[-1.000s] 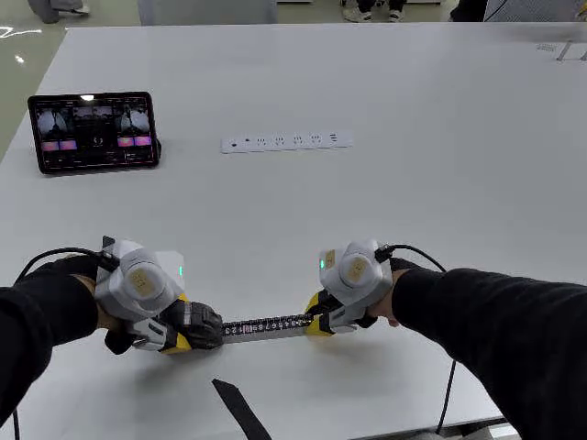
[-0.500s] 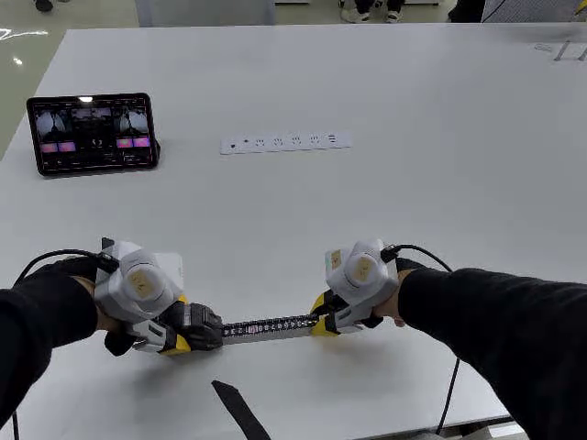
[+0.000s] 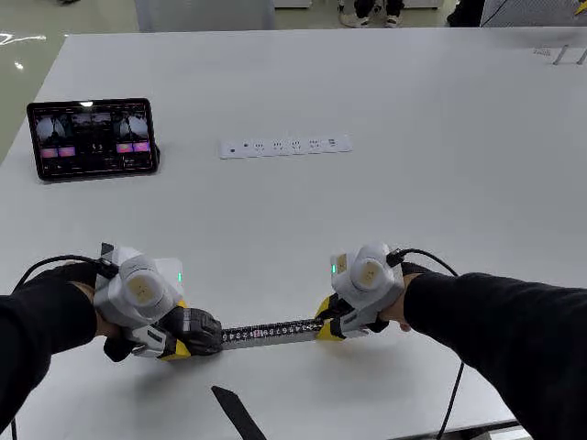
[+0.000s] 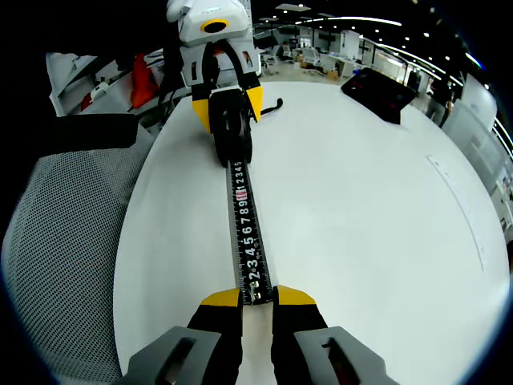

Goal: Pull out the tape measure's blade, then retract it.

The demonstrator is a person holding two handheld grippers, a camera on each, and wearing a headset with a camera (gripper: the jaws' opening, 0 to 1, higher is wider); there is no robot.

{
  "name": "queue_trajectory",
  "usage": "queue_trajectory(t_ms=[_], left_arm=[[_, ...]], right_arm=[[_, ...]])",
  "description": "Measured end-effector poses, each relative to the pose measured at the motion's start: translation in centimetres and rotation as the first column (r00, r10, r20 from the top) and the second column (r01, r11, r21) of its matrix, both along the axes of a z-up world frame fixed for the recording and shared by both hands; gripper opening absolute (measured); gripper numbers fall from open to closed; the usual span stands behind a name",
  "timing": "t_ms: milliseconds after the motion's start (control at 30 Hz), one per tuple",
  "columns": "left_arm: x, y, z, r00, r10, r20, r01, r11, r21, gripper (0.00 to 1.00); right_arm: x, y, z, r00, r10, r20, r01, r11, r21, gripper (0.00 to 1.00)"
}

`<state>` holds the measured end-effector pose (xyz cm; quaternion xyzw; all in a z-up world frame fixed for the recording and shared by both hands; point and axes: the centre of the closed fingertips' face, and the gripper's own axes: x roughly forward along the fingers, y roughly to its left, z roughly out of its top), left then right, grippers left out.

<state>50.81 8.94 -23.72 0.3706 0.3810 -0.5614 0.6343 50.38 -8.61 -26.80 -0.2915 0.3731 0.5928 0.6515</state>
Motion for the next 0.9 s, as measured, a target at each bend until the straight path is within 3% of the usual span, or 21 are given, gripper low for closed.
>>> queue_trajectory(t_ms=[900], left_arm=[[0.1, 0.1, 0.0, 1.000, 0.000, -0.001, 0.000, 1.000, 0.004, 0.30]], right_arm=[[0.0, -1.4, 0.0, 1.000, -0.019, -0.008, 0.019, 1.000, -0.001, 0.09]])
